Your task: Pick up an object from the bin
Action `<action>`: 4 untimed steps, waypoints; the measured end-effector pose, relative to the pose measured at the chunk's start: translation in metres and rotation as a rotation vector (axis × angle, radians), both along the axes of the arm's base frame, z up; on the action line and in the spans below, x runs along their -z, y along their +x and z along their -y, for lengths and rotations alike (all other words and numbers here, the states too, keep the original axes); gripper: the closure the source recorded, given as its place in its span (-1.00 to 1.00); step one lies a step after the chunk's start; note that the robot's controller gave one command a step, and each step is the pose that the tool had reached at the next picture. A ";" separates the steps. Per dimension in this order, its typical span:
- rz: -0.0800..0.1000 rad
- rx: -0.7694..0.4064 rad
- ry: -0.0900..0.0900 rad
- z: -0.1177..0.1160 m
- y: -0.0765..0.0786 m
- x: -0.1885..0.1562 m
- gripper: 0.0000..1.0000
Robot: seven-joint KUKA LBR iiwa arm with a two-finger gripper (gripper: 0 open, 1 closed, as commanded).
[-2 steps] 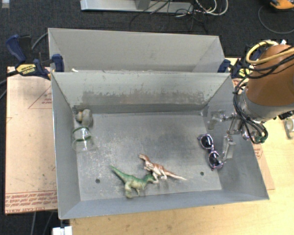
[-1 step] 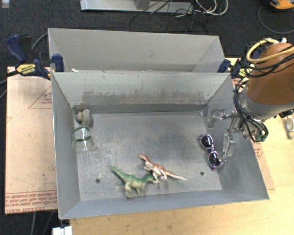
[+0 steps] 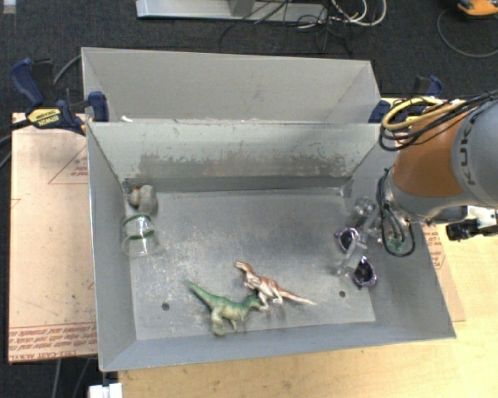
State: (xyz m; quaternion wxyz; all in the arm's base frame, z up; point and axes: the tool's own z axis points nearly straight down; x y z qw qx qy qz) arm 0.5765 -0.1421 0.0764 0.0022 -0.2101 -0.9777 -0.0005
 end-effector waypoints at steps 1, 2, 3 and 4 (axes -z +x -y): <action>0.011 -0.327 -0.003 0.012 0.008 -0.057 -1.00; 0.000 0.067 0.000 0.006 -0.020 -0.023 -1.00; 0.013 0.156 0.006 0.001 -0.018 0.006 -1.00; -0.002 0.374 0.000 -0.003 -0.034 0.007 1.00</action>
Offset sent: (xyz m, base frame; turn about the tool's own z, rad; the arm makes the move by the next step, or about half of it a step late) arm -0.0203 -0.0066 0.0236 0.0690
